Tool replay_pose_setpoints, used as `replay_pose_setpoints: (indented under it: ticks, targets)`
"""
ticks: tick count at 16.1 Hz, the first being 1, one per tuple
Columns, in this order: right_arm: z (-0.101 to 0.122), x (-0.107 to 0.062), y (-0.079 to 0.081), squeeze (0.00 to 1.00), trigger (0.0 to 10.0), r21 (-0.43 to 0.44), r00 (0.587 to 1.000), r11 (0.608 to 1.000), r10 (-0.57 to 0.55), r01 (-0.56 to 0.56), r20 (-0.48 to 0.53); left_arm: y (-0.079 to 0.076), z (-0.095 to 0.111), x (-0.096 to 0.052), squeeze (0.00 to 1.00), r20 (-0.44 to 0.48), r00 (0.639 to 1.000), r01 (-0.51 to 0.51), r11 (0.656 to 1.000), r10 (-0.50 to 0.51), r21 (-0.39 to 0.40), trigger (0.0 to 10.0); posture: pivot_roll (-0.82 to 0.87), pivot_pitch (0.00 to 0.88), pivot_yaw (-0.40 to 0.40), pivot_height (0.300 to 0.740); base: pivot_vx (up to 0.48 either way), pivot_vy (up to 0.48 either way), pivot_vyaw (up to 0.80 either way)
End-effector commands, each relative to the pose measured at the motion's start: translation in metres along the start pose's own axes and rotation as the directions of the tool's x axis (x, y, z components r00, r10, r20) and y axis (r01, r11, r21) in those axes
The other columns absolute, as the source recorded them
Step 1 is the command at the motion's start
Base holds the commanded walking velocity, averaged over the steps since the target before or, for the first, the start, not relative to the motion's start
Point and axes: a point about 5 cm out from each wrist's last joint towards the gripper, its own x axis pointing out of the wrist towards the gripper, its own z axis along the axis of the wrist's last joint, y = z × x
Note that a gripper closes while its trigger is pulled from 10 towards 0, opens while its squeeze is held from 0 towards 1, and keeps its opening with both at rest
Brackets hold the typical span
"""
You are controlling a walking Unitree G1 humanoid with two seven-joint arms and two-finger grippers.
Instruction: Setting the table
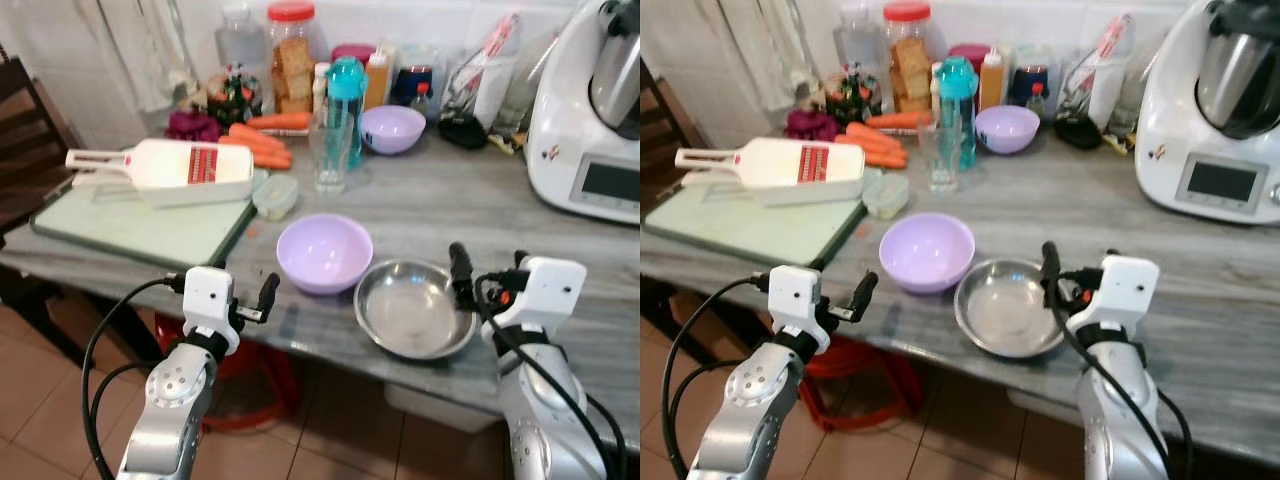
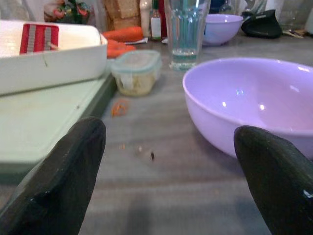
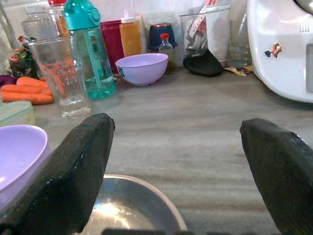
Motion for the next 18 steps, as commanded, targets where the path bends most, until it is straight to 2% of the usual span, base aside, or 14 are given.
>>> replay_pose_setpoints:
  ticks: [1,6,9,11,12,17,18]
  targets:
    - [-0.001,0.001,0.000,0.00,10.0,0.012,1.000,1.000,0.000,0.000,-0.002,0.003,-0.003,-0.001,0.00,-0.013,1.000,-0.014,1.000,0.015,0.015,10.0,-0.07,0.000,0.043,0.740,-0.296,0.000,0.00]
    - [0.000,0.004,-0.002,0.00,10.0,0.020,1.000,1.000,-0.015,0.015,0.012,0.003,-0.005,-0.001,0.00,-0.015,1.000,-0.015,1.000,0.015,0.017,10.0,-0.07,0.000,0.042,0.740,-0.319,0.000,0.00]
    - [0.000,0.004,-0.002,0.00,10.0,0.054,1.000,0.999,-0.005,0.004,0.017,0.003,-0.005,-0.001,0.00,-0.015,1.000,-0.008,1.000,0.008,0.017,10.0,-0.07,0.000,0.044,0.740,-0.328,0.000,0.00]
    - [-0.003,0.003,-0.005,0.00,10.0,0.046,0.999,0.998,-0.034,0.034,-0.004,0.002,-0.006,-0.002,0.00,-0.017,1.000,-0.004,1.000,0.004,0.020,10.0,-0.07,0.000,0.048,0.740,-0.332,0.000,0.00]
    - [-0.005,0.004,-0.007,0.00,10.0,0.003,0.997,0.997,-0.072,0.072,-0.011,0.001,-0.007,-0.002,0.00,-0.018,1.000,0.000,1.000,0.000,0.020,10.0,-0.07,0.000,0.047,0.740,-0.330,0.000,0.00]
    - [-0.010,0.002,-0.008,0.00,10.0,-0.069,0.997,0.995,-0.075,0.074,-0.014,-0.001,-0.008,-0.003,0.00,-0.020,1.000,0.011,1.000,-0.011,0.023,10.0,-0.08,0.000,0.051,0.740,-0.332,0.000,0.00]
    - [-0.012,0.001,-0.007,0.00,10.0,-0.037,0.995,0.996,-0.088,0.086,-0.040,-0.001,-0.009,-0.003,0.00,-0.023,1.000,0.017,1.000,-0.016,0.026,10.0,-0.08,0.000,0.052,0.740,-0.330,0.000,0.00]
